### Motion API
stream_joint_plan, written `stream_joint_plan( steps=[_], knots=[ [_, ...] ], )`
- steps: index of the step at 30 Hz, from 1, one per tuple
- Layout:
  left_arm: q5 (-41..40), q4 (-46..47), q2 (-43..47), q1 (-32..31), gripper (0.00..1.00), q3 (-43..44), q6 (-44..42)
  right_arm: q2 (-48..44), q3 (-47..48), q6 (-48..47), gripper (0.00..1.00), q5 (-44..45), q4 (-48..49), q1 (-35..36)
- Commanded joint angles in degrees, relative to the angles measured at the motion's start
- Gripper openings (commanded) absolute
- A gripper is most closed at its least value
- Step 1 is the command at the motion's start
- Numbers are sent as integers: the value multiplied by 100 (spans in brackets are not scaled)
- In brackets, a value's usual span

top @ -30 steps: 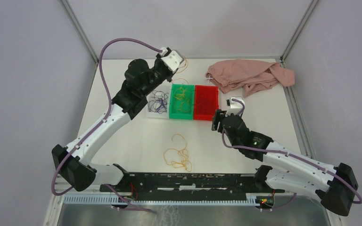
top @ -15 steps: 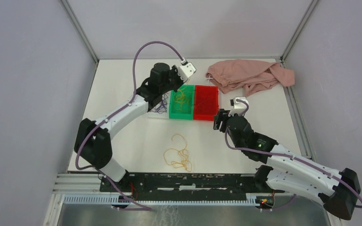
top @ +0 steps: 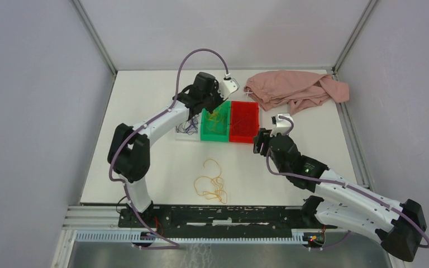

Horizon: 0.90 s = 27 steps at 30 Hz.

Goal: Untangle the cables
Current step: Place the cable in the bin.

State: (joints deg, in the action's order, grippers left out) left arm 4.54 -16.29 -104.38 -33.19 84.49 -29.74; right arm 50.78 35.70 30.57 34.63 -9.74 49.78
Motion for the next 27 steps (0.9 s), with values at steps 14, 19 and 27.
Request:
stream_joint_plan(
  steps=[14, 19, 27],
  knots=[
    [-782, -112, -1207, -160, 5, 527, 148, -1, 306, -91, 63, -173, 104, -125],
    [-603, -314, -1222, -188, 42, 648, 49, 66, 323, -104, 63, -249, 139, -168],
    [206, -1284, -638, -179, 73, 1276, 41, 124, 373, -85, 63, -407, 182, -231]
  ],
)
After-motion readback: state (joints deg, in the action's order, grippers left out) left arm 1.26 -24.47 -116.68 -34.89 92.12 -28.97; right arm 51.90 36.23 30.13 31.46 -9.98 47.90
